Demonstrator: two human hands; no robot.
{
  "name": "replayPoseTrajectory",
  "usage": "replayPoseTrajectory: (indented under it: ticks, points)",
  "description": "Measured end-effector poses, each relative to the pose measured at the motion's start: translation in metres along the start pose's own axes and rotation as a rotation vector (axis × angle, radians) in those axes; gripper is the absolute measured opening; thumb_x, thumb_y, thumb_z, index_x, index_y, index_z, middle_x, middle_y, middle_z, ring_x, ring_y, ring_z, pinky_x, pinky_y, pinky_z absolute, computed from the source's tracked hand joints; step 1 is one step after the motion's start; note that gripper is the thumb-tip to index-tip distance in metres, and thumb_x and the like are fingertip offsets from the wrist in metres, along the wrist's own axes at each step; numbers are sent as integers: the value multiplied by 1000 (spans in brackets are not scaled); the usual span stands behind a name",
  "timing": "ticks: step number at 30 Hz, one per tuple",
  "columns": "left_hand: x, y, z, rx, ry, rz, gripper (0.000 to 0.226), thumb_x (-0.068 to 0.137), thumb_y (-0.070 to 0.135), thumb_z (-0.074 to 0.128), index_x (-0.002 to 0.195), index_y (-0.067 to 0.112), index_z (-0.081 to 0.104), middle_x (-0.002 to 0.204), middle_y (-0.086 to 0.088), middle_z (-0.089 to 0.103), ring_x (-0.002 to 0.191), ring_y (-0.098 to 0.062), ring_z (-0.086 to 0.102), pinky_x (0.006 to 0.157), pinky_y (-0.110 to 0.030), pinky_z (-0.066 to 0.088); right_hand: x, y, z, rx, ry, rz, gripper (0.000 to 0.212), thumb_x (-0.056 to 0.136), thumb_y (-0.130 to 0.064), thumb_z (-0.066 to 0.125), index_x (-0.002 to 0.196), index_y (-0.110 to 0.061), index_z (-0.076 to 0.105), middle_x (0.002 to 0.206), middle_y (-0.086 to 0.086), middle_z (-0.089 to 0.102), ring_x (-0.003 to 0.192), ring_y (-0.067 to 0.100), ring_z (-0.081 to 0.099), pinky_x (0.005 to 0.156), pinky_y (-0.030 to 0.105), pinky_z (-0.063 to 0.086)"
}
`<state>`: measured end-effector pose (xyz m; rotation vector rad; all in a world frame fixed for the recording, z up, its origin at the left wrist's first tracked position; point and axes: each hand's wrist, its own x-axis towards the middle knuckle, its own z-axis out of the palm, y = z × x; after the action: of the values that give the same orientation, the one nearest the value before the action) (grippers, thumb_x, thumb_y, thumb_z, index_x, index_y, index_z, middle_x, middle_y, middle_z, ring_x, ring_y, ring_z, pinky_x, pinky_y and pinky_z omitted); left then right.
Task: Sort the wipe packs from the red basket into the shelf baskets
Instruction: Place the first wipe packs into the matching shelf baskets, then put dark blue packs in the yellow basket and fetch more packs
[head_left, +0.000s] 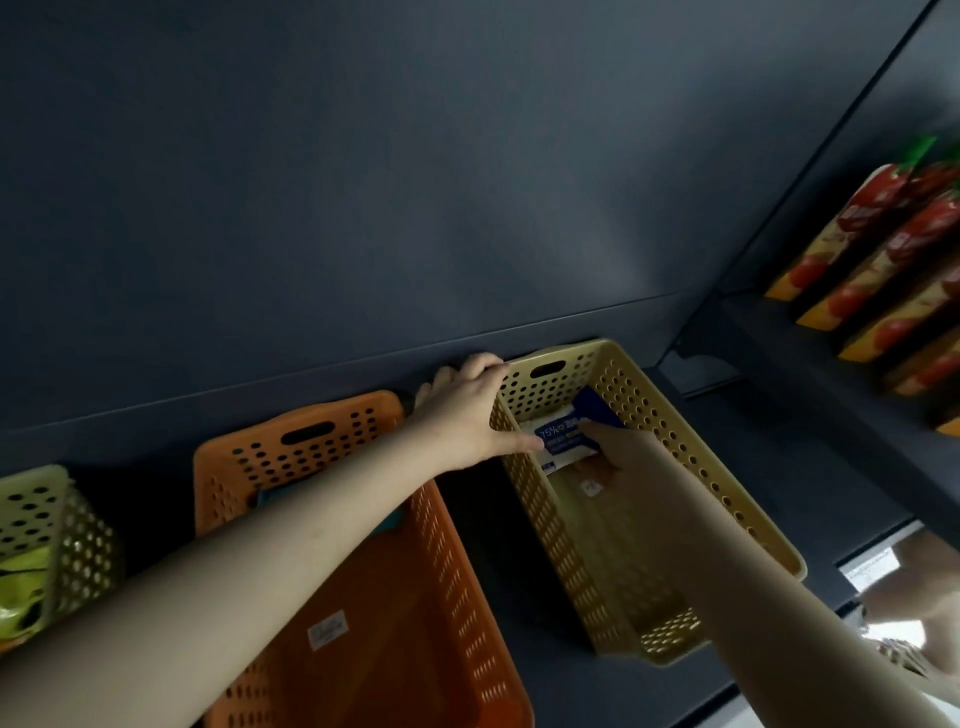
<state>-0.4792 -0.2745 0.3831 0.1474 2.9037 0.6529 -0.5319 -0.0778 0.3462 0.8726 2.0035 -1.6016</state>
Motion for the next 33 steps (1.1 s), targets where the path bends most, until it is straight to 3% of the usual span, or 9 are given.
replayPoseTrajectory:
  ticks: [5, 9, 13, 16, 18, 21, 24, 27, 33]
  points:
    - [-14, -4, -10, -188, 67, 68, 70, 88, 45, 62, 146, 19, 34, 153, 3, 31, 139, -21, 32, 114, -41, 30, -50, -17, -33, 40, -104, -45, 26, 88, -21, 68, 107, -7, 57, 99, 16, 68, 89, 29, 69, 84, 47, 56]
    - [-52, 0, -41, -199, 130, 71, 53, 91, 33, 62, 139, 18, 45, 143, -1, 46, 128, -18, 47, 106, -32, 38, -109, -25, -55, -101, -111, -338, 29, 88, -18, 68, 116, -12, 60, 106, 7, 66, 99, 23, 65, 90, 38, 54]
    - [-110, 15, -72, -130, 184, 146, 42, 91, 26, 62, 131, 15, 55, 131, -3, 58, 115, -17, 56, 94, -27, 42, -184, -14, -74, -656, 119, -761, 10, 89, -22, 61, 95, -16, 66, 88, -5, 65, 96, 21, 65, 75, 16, 50]
    - [-160, 32, -79, -21, 227, 224, 33, 92, 26, 62, 123, 15, 62, 120, -3, 63, 109, -19, 59, 90, -28, 44, -244, 20, -93, -851, 232, -1001, 27, 87, -24, 65, 114, -21, 65, 104, -7, 67, 98, 13, 63, 86, 28, 51]
    - [-209, 42, -67, 35, 270, 275, 29, 92, 30, 60, 119, 20, 64, 116, 2, 63, 105, -18, 59, 89, -32, 48, -290, 67, -106, -938, 337, -1068, 29, 88, -26, 65, 116, -25, 64, 109, -9, 64, 99, 13, 61, 84, 33, 52]
    - [-282, 53, -23, 85, 296, 358, 27, 93, 33, 55, 117, 26, 63, 118, 7, 62, 106, -18, 59, 89, -36, 49, -338, 153, -120, -953, 381, -1105, 29, 85, -28, 68, 114, -25, 65, 109, -5, 66, 98, 17, 63, 82, 36, 53]
    - [-345, 56, 39, 41, 250, 403, 30, 91, 32, 55, 120, 26, 61, 121, 7, 62, 107, -20, 58, 89, -42, 50, -366, 238, -133, -965, 306, -1011, 35, 85, -29, 69, 119, -20, 64, 115, -1, 66, 103, 19, 63, 88, 35, 52]
    - [-397, 57, 107, -11, 132, 377, 33, 93, 29, 56, 125, 23, 59, 126, 5, 60, 114, -21, 55, 94, -41, 47, -377, 315, -144, -1006, 248, -886, 38, 85, -28, 68, 122, -20, 64, 119, 0, 65, 108, 21, 62, 91, 35, 50]
    - [-453, 68, 208, 144, -135, 258, 37, 96, 34, 48, 132, 28, 51, 136, 6, 51, 123, -21, 48, 99, -36, 42, -356, 417, -164, -1090, 142, -620, 38, 86, -28, 67, 124, -23, 62, 124, 0, 63, 109, 22, 60, 90, 31, 46]
